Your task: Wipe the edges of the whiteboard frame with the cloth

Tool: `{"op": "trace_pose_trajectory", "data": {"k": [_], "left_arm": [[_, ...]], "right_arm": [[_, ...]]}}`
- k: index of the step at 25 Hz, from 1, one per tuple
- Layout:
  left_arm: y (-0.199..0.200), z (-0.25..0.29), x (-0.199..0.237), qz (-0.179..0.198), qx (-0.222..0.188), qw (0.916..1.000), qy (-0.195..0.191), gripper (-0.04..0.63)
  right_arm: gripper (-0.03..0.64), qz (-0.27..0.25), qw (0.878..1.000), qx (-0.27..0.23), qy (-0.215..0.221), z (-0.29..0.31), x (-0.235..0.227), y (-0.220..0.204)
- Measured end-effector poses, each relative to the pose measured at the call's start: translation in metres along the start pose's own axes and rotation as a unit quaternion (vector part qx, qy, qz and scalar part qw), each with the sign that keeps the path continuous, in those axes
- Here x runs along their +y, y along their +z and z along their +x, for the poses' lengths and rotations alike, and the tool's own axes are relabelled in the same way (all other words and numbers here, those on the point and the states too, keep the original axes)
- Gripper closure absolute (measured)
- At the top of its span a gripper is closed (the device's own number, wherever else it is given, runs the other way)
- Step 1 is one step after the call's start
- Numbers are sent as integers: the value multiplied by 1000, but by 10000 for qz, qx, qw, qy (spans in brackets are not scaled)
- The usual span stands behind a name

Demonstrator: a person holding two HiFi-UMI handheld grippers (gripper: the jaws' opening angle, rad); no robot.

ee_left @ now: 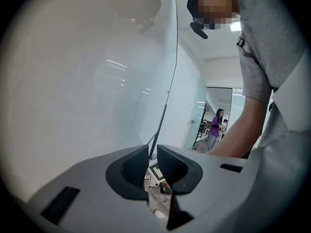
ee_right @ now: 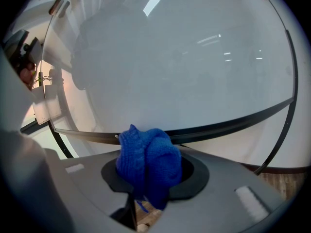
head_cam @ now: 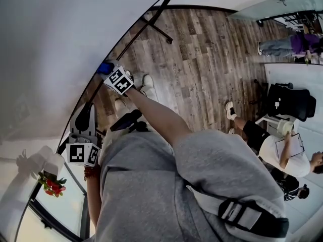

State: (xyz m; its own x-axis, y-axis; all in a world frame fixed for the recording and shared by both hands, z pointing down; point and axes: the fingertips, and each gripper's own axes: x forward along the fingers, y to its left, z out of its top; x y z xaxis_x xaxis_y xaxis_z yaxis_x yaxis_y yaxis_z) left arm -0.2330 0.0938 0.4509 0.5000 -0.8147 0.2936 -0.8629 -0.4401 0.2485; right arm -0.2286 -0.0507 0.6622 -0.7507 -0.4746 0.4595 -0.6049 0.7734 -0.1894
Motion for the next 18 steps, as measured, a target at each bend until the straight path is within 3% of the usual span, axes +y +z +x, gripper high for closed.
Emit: {"op": "trace_pose_trajectory", "data": {"k": [18], "left_arm": [[-5, -19, 7, -102, -45, 9998, 148, 535]], "right_arm": [[480, -54, 9998, 64, 169, 3, 26, -2]]}}
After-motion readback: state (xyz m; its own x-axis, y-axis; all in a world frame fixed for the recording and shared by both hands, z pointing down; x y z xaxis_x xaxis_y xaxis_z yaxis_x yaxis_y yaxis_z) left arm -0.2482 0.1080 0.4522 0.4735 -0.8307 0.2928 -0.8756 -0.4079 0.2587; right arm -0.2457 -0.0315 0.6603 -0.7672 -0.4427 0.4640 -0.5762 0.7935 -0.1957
